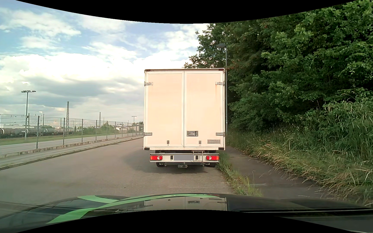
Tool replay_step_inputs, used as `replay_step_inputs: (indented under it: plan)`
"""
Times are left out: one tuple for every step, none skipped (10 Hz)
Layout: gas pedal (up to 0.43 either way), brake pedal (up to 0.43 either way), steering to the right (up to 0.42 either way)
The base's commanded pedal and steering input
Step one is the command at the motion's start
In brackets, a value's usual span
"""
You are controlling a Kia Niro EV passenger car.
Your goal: Follow the waypoints while adhering to traffic rules and regulations
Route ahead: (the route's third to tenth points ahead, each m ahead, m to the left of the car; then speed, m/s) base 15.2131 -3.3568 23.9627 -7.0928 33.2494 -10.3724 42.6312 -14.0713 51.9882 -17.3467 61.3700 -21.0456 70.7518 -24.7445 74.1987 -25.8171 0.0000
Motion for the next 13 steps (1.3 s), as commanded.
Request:
replay_step_inputs:
  plan:
    - [0.0,0.5,-0.074]
    - [0.0,0.5,-0.074]
    - [0.0,0.5,-0.074]
    - [0.0,0.5,-0.074]
    - [0.0,0.5,-0.074]
    - [0.0,0.5,-0.074]
    - [0.0,0.5,-0.074]
    - [0.0,0.5,-0.074]
    - [0.0,0.5,-0.074]
    - [0.0,0.5,-0.075]
    - [0.0,0.5,-0.075]
    - [0.0,0.5,-0.076]
    - [0.0,0.488,-0.077]
